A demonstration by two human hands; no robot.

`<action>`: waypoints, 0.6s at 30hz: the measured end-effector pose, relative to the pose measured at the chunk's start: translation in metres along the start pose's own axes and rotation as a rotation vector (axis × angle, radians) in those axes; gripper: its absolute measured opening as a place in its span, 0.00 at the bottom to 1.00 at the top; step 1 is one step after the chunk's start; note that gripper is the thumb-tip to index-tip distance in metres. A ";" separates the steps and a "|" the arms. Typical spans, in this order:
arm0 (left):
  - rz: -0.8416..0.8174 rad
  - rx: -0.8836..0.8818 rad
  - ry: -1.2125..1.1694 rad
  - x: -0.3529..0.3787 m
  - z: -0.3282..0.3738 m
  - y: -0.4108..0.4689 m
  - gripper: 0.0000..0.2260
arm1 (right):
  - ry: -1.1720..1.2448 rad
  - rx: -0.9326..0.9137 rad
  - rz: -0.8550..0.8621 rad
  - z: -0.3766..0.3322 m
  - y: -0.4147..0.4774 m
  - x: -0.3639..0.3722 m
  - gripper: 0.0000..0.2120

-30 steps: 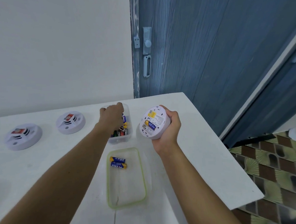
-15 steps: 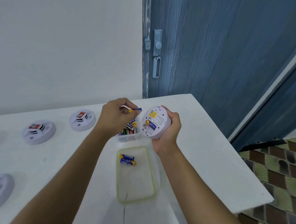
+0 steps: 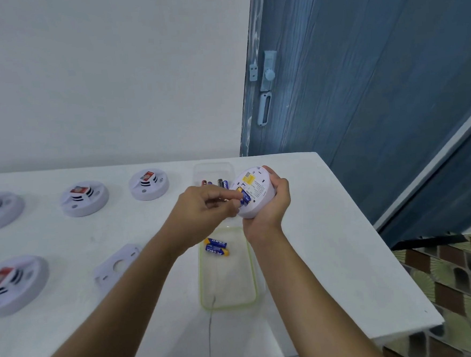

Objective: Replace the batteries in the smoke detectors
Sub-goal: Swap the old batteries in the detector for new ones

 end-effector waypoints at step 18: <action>0.163 -0.205 -0.418 -0.032 -0.010 -0.027 0.19 | 0.007 0.014 -0.202 0.040 -0.022 0.031 0.20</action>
Point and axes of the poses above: each hand's wrist, its own y-axis towards the middle knuckle, its own x-axis out of the palm, z = x × y, the point moved 3 cm from there along y, towards the middle knuckle, and after that the axes turned 11 degrees about x, right-handed, at the moved point
